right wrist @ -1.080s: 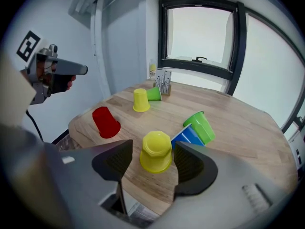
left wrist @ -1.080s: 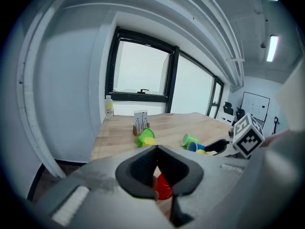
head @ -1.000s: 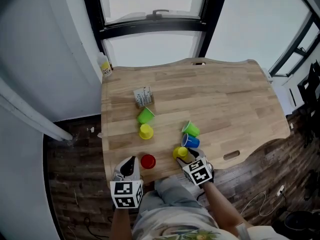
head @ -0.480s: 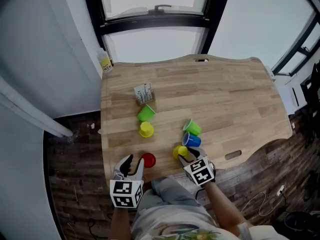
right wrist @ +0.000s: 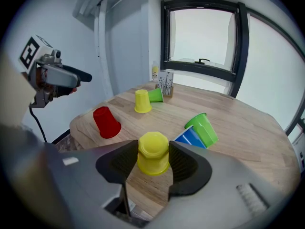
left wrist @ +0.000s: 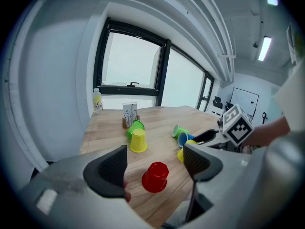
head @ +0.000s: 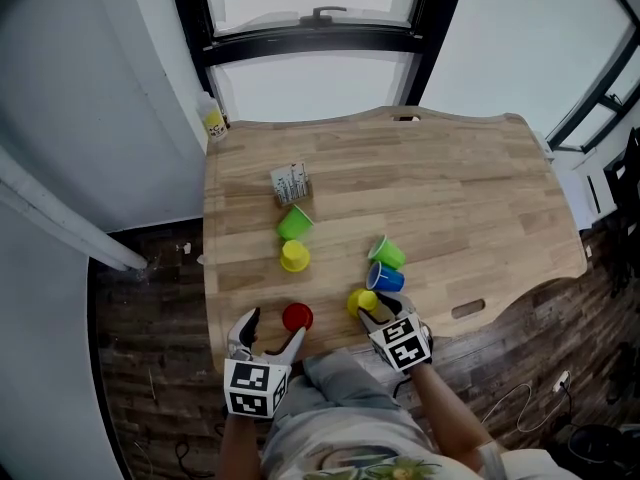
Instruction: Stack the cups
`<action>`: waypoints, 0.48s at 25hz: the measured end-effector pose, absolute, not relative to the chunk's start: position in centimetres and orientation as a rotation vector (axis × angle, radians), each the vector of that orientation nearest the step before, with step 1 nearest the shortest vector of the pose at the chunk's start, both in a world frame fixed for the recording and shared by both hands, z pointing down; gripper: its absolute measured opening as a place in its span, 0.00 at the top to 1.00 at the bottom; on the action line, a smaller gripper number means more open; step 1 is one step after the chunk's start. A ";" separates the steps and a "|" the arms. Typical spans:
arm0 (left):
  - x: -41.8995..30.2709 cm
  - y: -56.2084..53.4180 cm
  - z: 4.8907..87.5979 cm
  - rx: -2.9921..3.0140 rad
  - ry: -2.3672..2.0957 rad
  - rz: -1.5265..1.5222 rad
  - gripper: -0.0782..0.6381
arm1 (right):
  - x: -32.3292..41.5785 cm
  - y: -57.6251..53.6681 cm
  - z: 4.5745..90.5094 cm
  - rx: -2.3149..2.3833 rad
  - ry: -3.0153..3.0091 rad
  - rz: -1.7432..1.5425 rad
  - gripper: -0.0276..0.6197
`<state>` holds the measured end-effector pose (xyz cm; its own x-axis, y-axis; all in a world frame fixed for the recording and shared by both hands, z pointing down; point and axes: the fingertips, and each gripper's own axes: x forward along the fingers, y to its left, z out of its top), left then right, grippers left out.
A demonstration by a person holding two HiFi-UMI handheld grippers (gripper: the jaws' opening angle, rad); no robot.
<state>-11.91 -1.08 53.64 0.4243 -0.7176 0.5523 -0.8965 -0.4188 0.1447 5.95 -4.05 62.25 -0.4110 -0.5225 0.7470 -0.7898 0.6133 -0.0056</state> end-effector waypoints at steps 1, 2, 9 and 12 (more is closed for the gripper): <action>-11.9 -1.0 54.0 2.263 -1.365 0.594 0.36 | 5.9 -4.0 62.2 1.027 -2.107 0.469 0.64; -11.8 -0.9 54.4 2.261 -1.358 0.614 0.36 | 5.9 -4.0 62.3 1.026 -2.106 0.469 0.64; -10.9 -0.6 58.3 2.230 -1.340 0.774 0.34 | 6.6 -3.8 61.9 1.033 -2.103 0.452 0.64; -10.3 -0.4 60.0 2.215 -1.314 0.840 0.34 | 6.8 -3.7 61.8 1.041 -2.103 0.452 0.64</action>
<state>-10.30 -0.42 60.01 0.3675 -0.6266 0.6873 -0.8868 -0.4587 0.0560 6.80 -3.72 61.82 -0.4022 -0.5344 0.7434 -0.7925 0.6098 0.0097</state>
